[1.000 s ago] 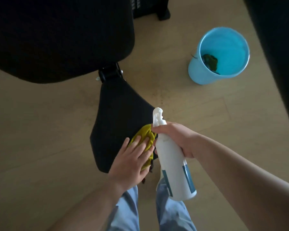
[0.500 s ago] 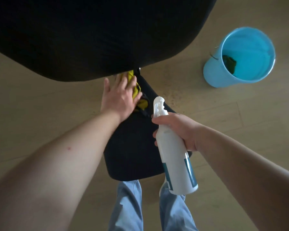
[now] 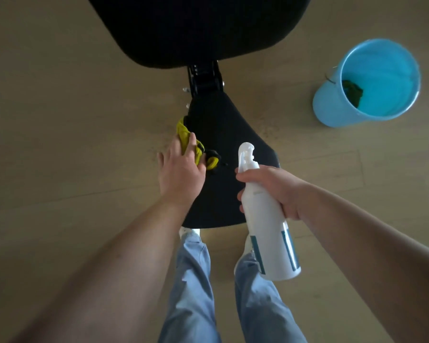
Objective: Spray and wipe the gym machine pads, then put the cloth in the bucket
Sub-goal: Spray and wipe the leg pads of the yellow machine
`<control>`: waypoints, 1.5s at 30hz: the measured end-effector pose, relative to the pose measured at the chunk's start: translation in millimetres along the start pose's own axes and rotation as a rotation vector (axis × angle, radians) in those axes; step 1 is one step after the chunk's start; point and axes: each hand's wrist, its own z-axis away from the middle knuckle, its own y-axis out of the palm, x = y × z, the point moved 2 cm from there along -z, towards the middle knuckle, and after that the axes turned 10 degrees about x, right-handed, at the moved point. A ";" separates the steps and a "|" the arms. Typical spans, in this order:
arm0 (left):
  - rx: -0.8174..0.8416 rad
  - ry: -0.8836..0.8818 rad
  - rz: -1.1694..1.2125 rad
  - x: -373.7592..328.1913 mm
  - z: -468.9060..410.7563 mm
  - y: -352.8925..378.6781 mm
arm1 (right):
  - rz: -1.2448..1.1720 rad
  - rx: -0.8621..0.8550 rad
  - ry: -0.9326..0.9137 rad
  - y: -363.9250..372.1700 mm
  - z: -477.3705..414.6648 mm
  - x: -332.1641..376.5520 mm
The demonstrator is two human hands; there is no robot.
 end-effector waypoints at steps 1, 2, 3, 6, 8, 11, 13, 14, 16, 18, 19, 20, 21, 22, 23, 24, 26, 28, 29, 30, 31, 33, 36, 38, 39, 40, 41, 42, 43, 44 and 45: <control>0.005 -0.014 -0.003 4.0 17.3 5.6 | 0.010 0.004 0.003 3.4 2.2 -3.1; 0.013 -0.029 0.007 7.0 35.2 11.3 | 0.024 0.007 0.003 6.6 4.1 -5.2; 0.022 -0.042 0.020 8.5 54.1 17.4 | 0.034 0.008 0.003 9.9 6.0 -6.8; 0.037 -0.058 0.026 10.0 110.6 37.1 | 0.060 0.017 0.001 19.2 11.4 -6.4; 0.030 -0.064 0.018 10.4 130.0 47.1 | 0.096 0.018 0.022 23.8 12.3 -6.1; 0.044 -0.069 -0.009 12.3 113.6 41.4 | 0.119 0.041 0.052 29.5 5.9 -7.5; 0.026 -0.061 -0.010 12.3 84.9 29.4 | 0.111 0.053 0.060 30.1 -0.1 -6.8; 0.020 -0.079 0.026 11.6 67.8 22.8 | 0.103 0.055 0.060 29.2 -2.8 -5.8; 0.040 -0.176 0.177 9.4 29.0 2.2 | 0.078 0.049 0.068 27.2 -7.0 -4.6; 0.108 -0.309 0.297 9.6 -10.9 -21.3 | 0.068 0.053 0.064 27.0 -10.1 -3.7; 0.153 -0.367 0.346 11.9 -24.4 -30.8 | 0.071 0.055 0.061 27.7 -11.9 -4.0; 0.181 -0.399 0.427 16.3 -32.2 -37.6 | 0.074 0.062 0.060 29.0 -13.8 -4.0; 0.192 -0.411 0.532 22.3 -34.3 -40.2 | 0.071 0.077 0.059 31.0 -16.0 -4.7; 0.201 -0.419 0.643 28.1 -30.8 -40.8 | 0.064 0.096 0.059 33.7 -17.6 -5.7; 0.200 -0.437 0.751 35.0 -24.9 -38.5 | 0.065 0.116 0.060 37.2 -19.5 -6.5; 0.185 -0.472 0.871 43.1 -19.4 -34.7 | 0.082 0.130 0.057 40.9 -21.5 -7.3; 0.129 -0.552 1.113 57.6 -11.6 -31.6 | 0.161 0.141 0.054 48.2 -25.0 -9.2; 0.086 -0.597 1.255 68.2 -8.0 -29.9 | 0.200 0.141 0.080 52.8 -25.3 -13.2; 0.065 -0.613 1.285 71.3 -5.9 -30.5 | 0.202 0.148 0.105 53.5 -24.1 -16.1; 0.032 -0.614 1.321 73.4 -5.0 -31.3 | 0.205 0.162 0.131 53.5 -22.1 -18.7; 0.008 -0.603 1.358 74.4 -4.6 -32.1 | 0.213 0.176 0.150 53.8 -19.5 -21.3; -0.020 -0.562 1.431 71.0 -3.6 -36.3 | 0.289 0.166 0.143 52.6 -17.4 -26.5; -0.060 -0.538 1.452 69.5 -1.0 -36.6 | 0.415 0.028 0.064 49.0 -20.0 -29.1; -0.098 -0.441 1.458 60.9 4.9 -40.7 | 0.352 -0.004 0.010 46.7 -21.9 -23.9; -0.097 -0.388 1.453 57.1 8.2 -41.2 | 0.310 0.006 -0.009 46.4 -22.9 -18.9; -0.094 -0.354 1.461 53.2 11.1 -41.6 | 0.286 0.015 -0.028 46.4 -24.0 -12.7; -0.083 -0.330 1.472 51.1 13.9 -41.9 | 0.288 0.006 -0.053 46.5 -26.2 -5.6; -0.077 -0.307 1.467 49.5 16.6 -42.9 | 0.307 -0.024 -0.082 45.9 -28.9 1.2; -0.075 -0.269 1.422 48.7 17.5 -44.2 | 0.328 -0.068 -0.108 44.6 -31.9 6.8; -0.074 -0.206 1.319 47.7 18.7 -45.7 | 0.329 -0.105 -0.129 43.1 -34.3 11.5; -0.071 -0.143 1.153 46.1 20.3 -45.4 | 0.308 -0.124 -0.146 42.1 -36.4 15.0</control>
